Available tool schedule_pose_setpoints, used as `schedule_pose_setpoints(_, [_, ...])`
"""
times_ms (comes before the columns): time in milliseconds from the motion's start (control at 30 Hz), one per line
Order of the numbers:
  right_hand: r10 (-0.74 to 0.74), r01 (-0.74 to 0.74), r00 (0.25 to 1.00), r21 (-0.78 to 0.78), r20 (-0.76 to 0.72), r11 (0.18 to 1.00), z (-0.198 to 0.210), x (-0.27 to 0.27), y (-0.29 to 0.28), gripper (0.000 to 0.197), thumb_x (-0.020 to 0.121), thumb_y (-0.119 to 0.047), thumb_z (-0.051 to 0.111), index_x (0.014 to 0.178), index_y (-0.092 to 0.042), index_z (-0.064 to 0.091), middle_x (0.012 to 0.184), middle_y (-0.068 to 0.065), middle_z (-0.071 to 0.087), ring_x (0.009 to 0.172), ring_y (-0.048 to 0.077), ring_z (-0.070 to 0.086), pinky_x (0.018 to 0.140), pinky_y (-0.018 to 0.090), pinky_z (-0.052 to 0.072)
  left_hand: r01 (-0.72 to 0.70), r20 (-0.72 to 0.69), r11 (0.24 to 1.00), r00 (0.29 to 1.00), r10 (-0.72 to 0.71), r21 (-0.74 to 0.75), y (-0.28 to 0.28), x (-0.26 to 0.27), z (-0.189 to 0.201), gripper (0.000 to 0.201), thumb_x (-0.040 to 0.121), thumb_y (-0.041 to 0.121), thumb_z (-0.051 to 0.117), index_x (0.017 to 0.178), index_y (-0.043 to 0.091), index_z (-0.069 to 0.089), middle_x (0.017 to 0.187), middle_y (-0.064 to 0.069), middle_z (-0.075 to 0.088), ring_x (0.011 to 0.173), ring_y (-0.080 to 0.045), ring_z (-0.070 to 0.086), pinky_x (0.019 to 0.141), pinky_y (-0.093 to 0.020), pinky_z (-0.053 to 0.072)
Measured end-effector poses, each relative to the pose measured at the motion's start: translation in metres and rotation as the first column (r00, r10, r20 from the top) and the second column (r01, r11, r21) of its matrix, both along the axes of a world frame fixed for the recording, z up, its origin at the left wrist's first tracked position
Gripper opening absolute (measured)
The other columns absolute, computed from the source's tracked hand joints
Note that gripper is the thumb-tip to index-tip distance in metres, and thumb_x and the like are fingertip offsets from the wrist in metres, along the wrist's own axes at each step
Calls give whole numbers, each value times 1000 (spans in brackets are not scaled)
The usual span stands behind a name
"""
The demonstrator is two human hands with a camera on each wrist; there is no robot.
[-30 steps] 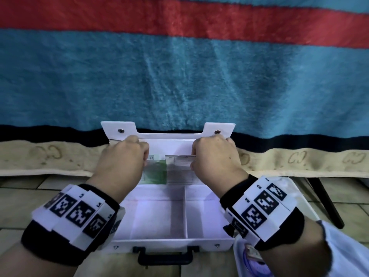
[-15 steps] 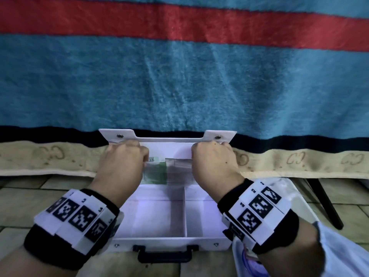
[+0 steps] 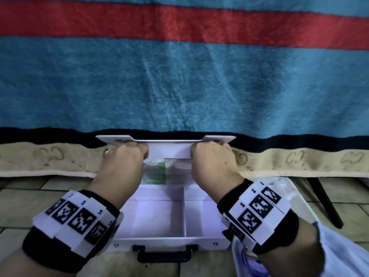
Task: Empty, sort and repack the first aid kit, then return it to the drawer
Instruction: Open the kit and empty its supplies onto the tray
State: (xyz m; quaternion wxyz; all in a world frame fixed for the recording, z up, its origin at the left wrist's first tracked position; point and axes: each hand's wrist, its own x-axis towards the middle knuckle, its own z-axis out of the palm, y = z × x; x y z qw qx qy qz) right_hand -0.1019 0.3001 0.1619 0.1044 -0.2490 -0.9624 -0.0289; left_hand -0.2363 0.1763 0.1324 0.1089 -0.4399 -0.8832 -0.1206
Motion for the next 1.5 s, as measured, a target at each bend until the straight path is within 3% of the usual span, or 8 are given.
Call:
schedule_pose_setpoints(167, [26, -28, 997, 29, 73, 999, 0, -1, 2, 26, 86, -8, 44, 102, -18, 62, 106, 5, 67, 103, 24, 62, 90, 34, 35, 11, -46, 1000, 999, -12, -19, -2, 1, -5, 13, 77, 4, 65, 74, 15, 69, 81, -5, 54, 82, -26, 56, 69, -38, 49])
schedule_pose_setpoints(333, [9, -11, 994, -18, -107, 1000, 0, 1, 8, 22, 88, -7, 45, 98, -22, 57, 100, 0, 65, 104, 24, 57, 85, 36, 35, 24, -129, 999, 991, -19, 37, -5, 3, -3, 21, 66, -4, 67, 62, 14, 57, 70, -3, 50, 68, -26, 55, 53, -32, 42])
schedule_pose_setpoints(633, [18, -30, 908, -22, -419, 999, 22, 22, 32, 19, 85, -4, 49, 92, -21, 54, 89, 3, 59, 96, 30, 55, 71, 34, 35, -13, -223, 927, 969, 104, 374, -9, 11, 27, 10, 88, 13, 44, 82, 12, 52, 70, -8, 59, 64, -33, 55, 70, -35, 26])
schedule_pose_setpoints(800, [-3, -46, 816, -70, -578, 996, 38, 67, 34, 9, 90, -16, 53, 91, -15, 62, 89, 10, 66, 87, 33, 60, 72, 39, 47, 63, -89, 866, 996, -21, 497, -1, 48, 45, 10, 96, 16, 46, 93, 7, 52, 75, -17, 61, 69, -40, 57, 60, -36, 32])
schedule_pose_setpoints(1033, [-245, 219, 675, -128, -696, 967, 38, 186, 28, 16, 90, -29, 55, 91, -15, 61, 62, -2, 54, 66, 17, 50, 60, 33, 34, 271, -25, 766, 948, -316, 584, 27, 109, 42, 9, 97, 20, 42, 101, 13, 45, 81, -18, 65, 72, -42, 59, 56, -40, 38])
schedule_pose_setpoints(1200, [-518, 505, 532, -240, -670, 829, 18, 276, 37, 17, 95, -23, 48, 79, -18, 47, 57, -5, 45, 62, 23, 44, 55, 32, 22, 165, 321, 719, 812, -488, 675, 58, 146, 17, 17, 92, 13, 50, 109, 11, 46, 102, -5, 63, 90, -27, 58, 65, -29, 33])
schedule_pose_setpoints(1300, [-644, 585, 493, -324, -586, 743, -4, 317, 49, 19, 94, -20, 43, 78, -11, 46, 64, 7, 53, 57, 28, 55, 45, 34, 36, 83, 519, 765, 688, -507, 638, 71, 171, 2, 21, 92, 15, 49, 112, 12, 44, 105, -2, 65, 87, -21, 60, 69, -30, 41])
schedule_pose_setpoints(1500, [-786, 667, 545, -416, -294, 618, -55, 366, 87, 20, 90, -13, 52, 70, -14, 50, 60, 5, 50, 62, 27, 46, 49, 28, 30, -81, 769, 845, 467, -436, 529, 90, 219, -10, 62, 60, 52, 61, 112, 28, 39, 107, 4, 64, 99, -19, 62, 92, -45, 49])
